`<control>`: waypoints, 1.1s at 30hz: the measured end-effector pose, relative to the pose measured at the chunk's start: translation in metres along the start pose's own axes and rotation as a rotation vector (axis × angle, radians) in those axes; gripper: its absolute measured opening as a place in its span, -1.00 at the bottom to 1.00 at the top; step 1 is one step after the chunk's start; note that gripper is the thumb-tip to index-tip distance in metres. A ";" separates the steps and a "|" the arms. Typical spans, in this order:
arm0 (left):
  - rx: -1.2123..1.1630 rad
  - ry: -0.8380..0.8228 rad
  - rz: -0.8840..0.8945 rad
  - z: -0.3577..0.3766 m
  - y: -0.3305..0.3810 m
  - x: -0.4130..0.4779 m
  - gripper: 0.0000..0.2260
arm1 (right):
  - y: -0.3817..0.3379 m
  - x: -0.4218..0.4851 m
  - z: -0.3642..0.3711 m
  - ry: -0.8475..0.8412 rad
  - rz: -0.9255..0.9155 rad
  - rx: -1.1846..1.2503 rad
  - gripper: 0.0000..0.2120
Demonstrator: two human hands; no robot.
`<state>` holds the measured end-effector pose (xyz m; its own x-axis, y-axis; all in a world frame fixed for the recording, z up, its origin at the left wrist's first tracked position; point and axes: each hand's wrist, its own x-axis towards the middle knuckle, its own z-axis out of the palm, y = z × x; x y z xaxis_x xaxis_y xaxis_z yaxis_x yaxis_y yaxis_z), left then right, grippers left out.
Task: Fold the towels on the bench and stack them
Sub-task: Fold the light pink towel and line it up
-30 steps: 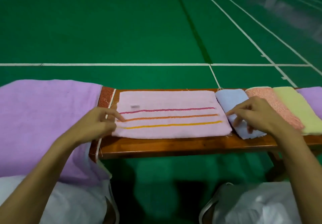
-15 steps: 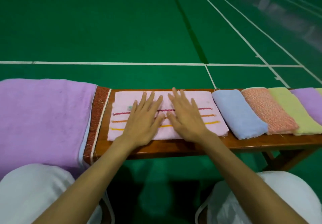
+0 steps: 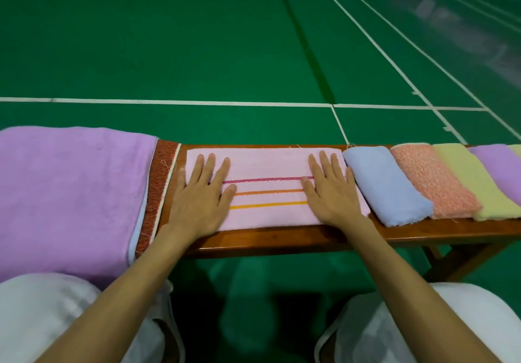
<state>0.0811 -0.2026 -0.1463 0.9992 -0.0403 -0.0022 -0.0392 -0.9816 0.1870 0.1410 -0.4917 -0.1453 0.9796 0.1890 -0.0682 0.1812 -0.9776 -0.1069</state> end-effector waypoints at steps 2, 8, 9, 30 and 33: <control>0.001 -0.008 -0.002 0.000 0.000 0.001 -0.32 | -0.001 0.000 -0.001 0.001 -0.004 0.018 -0.32; -0.035 0.034 -0.015 -0.010 0.001 -0.004 -0.25 | -0.007 -0.010 -0.023 0.236 0.117 0.382 -0.42; -0.041 0.079 0.007 -0.013 0.003 -0.006 -0.26 | -0.008 -0.010 -0.027 0.259 0.175 0.378 -0.42; -1.111 0.012 -0.083 -0.038 0.054 -0.024 -0.79 | 0.042 -0.016 -0.085 0.071 0.410 1.104 -0.59; -1.538 -0.185 -0.333 -0.051 0.037 -0.016 -0.73 | 0.044 -0.012 -0.094 0.123 0.370 1.138 -0.40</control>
<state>0.0646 -0.2288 -0.0894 0.9412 -0.0050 -0.3378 0.3340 0.1632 0.9283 0.1453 -0.5459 -0.0561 0.9690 -0.1568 -0.1911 -0.2327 -0.3170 -0.9195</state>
